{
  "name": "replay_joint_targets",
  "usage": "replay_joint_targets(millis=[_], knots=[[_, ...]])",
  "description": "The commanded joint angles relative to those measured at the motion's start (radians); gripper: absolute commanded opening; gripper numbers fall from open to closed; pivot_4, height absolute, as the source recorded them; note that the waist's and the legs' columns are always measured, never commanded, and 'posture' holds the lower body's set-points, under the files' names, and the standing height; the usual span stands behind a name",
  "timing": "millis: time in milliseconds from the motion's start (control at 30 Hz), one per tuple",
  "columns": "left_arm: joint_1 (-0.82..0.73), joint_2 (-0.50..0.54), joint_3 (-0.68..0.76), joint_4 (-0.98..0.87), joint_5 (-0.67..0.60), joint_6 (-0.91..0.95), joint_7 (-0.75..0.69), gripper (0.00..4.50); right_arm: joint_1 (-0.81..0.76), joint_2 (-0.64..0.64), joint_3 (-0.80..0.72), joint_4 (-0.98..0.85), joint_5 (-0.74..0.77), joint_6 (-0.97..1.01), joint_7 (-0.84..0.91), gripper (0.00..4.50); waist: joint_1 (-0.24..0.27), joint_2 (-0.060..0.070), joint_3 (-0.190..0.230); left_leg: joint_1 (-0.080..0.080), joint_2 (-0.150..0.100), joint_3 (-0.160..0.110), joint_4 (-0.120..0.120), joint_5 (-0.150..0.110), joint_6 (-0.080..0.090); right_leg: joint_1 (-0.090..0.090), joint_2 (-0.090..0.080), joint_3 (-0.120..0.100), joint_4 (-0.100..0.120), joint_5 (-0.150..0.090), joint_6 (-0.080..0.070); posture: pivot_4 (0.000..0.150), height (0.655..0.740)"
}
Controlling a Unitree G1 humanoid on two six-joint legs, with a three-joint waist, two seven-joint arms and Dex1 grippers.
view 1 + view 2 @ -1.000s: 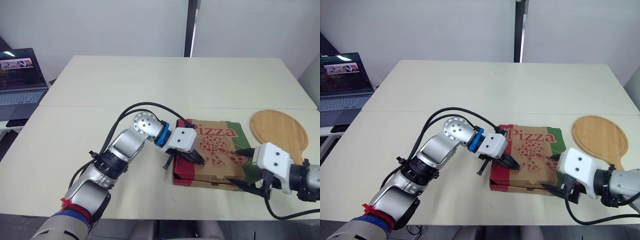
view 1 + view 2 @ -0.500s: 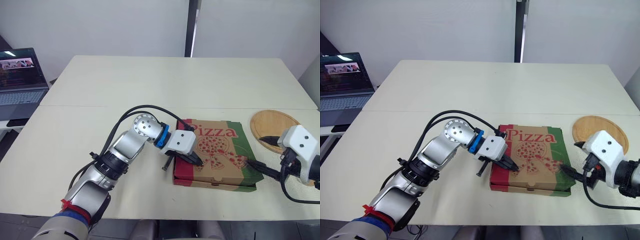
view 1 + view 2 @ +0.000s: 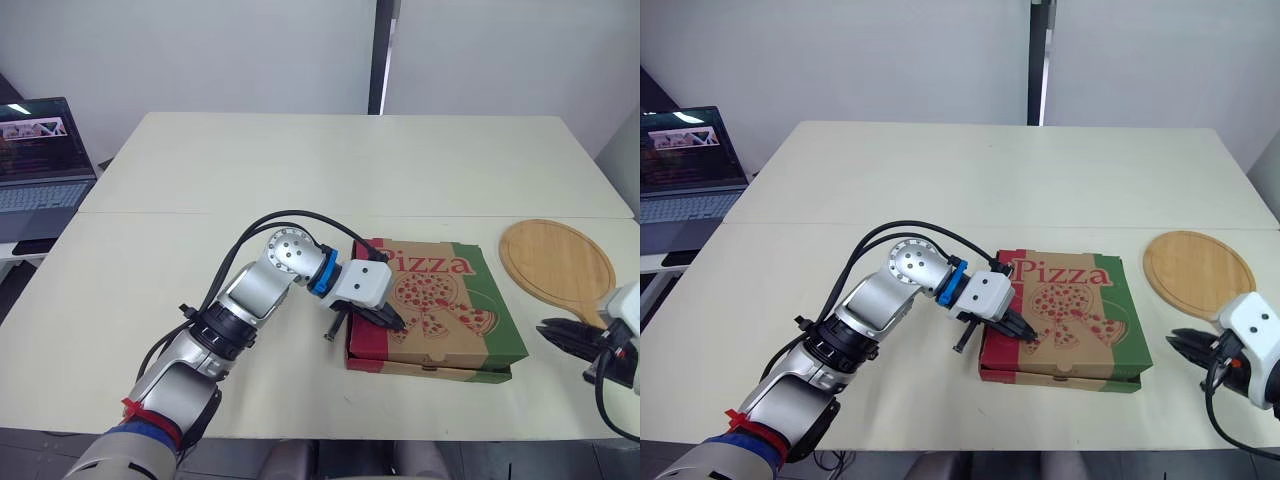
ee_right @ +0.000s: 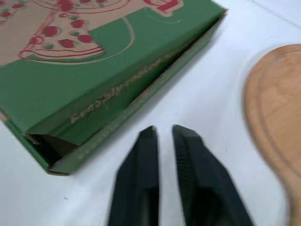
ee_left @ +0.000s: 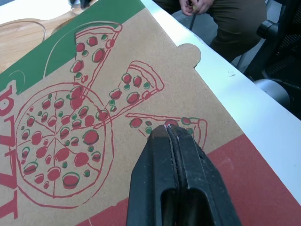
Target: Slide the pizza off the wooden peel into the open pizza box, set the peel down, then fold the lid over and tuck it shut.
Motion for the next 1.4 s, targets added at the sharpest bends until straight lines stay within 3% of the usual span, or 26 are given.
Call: replay_joint_targets(millis=[33, 400, 500, 667, 867, 1133, 1400], knots=[[-0.009, 0.003, 0.003, -0.009, 0.005, -0.004, 0.000, 0.00, -0.006, 0.006, 0.017, -0.014, 0.042, -0.008, 0.020, 0.04, 0.000, 0.000, 0.000, 0.000, 0.000, 0.000, 0.000, 0.000, 0.000, 0.000, 0.000, 0.000, 0.000, 0.000, 0.000, 0.150, 0.7341], [-0.021, -0.004, 0.006, -0.001, 0.006, -0.004, 0.003, 0.00, -0.019, 0.009, 0.069, -0.064, 0.190, 0.110, 0.002, 0.04, 0.000, 0.000, 0.000, 0.000, 0.000, 0.000, 0.000, 0.000, 0.000, 0.000, 0.000, 0.000, 0.000, 0.000, 0.000, 0.150, 0.7341], [-0.025, -0.006, 0.005, 0.002, 0.007, -0.004, 0.004, 0.00, -0.014, 0.003, 0.081, -0.065, 0.171, 0.101, -0.013, 0.04, 0.000, 0.000, 0.000, 0.000, 0.000, 0.000, 0.000, 0.000, 0.000, 0.000, 0.000, 0.000, 0.000, 0.000, 0.000, 0.150, 0.7341], [-0.022, -0.006, 0.003, -0.004, 0.008, -0.002, 0.003, 0.00, 0.041, -0.051, 0.035, 0.014, -0.020, -0.043, -0.021, 0.04, 0.000, 0.000, 0.000, 0.000, 0.000, 0.000, 0.000, 0.000, 0.000, 0.000, 0.000, 0.000, 0.000, 0.000, 0.000, 0.150, 0.7341], [-0.001, 0.007, 0.000, -0.015, 0.015, -0.004, -0.003, 0.00, -0.069, -0.046, -0.049, -0.033, 0.064, -0.006, -0.042, 0.04, -0.001, 0.000, 0.000, 0.000, 0.000, 0.000, 0.000, 0.000, 0.000, 0.000, 0.000, 0.000, 0.000, 0.000, 0.000, 0.150, 0.7341], [0.040, 0.067, 0.029, -0.041, 0.001, 0.041, -0.002, 0.00, -0.157, -0.036, 0.188, -0.208, 0.088, 0.032, -0.139, 0.04, -0.002, 0.000, 0.000, 0.000, 0.000, 0.000, 0.000, 0.000, 0.000, 0.000, 0.000, 0.000, 0.000, 0.000, 0.000, 0.150, 0.7341], [0.115, 0.111, 0.023, -0.065, 0.012, 0.072, 0.020, 0.00, -0.145, -0.083, 0.387, -0.177, -0.076, -0.063, -0.136, 0.04, 0.000, 0.000, 0.000, 0.000, 0.000, -0.001, 0.000, 0.000, 0.000, 0.000, 0.000, 0.000, 0.000, 0.000, 0.000, 0.150, 0.7341]])
